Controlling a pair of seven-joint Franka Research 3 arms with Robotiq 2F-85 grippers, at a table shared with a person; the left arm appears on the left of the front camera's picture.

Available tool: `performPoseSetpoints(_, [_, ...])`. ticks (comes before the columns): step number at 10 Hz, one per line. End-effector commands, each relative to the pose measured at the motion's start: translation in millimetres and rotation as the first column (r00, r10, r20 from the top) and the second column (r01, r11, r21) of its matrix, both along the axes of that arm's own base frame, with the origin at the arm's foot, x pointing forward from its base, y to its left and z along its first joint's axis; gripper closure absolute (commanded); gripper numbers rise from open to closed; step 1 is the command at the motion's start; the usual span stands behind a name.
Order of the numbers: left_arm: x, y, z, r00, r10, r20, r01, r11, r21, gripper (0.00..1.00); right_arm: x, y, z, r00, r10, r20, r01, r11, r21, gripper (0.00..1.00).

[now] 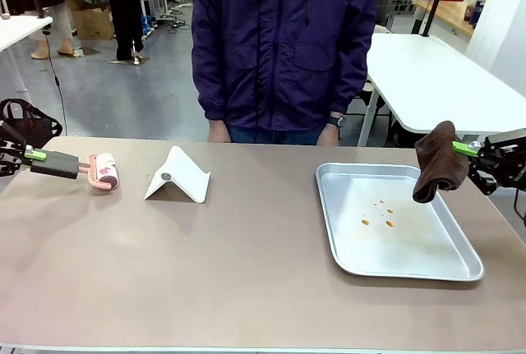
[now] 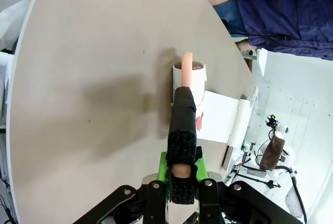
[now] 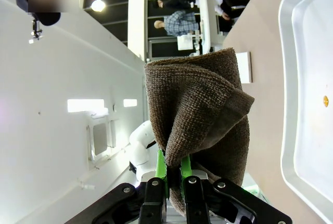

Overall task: Clean the surface of the table.
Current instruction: If a person points to the right, clean the right side of the table with your right hand, and if they point to the left, clean the left side with your left hand.

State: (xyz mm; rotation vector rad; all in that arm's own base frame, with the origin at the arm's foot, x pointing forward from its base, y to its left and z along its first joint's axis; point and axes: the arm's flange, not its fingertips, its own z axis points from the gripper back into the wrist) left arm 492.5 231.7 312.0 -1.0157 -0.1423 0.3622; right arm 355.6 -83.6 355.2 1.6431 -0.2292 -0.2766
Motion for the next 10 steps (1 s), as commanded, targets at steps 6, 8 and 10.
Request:
performPoseSetpoints(6, [-8.2, 39.3, -8.4, 0.999, 0.043, 0.028, -0.042, 0.999, -0.014, 0.9, 2.5, 2.6, 6.2, 1.0, -0.005, -0.014, 0.005, 1.0, 0.016, 1.0])
performPoseSetpoints(8, [-19.6, 58.2, 12.5, 0.993, 0.064, 0.101, -0.057, 0.995, -0.078, 0.9, 2.5, 2.6, 6.2, 1.0, -0.005, -0.014, 0.005, 1.0, 0.016, 1.0])
performPoseSetpoints(10, [-39.5, 68.6, 39.9, 0.98, 0.059, 0.19, -0.032, 0.99, -0.138, 0.9, 2.5, 2.6, 6.2, 1.0, -0.005, -0.014, 0.005, 1.0, 0.016, 1.0])
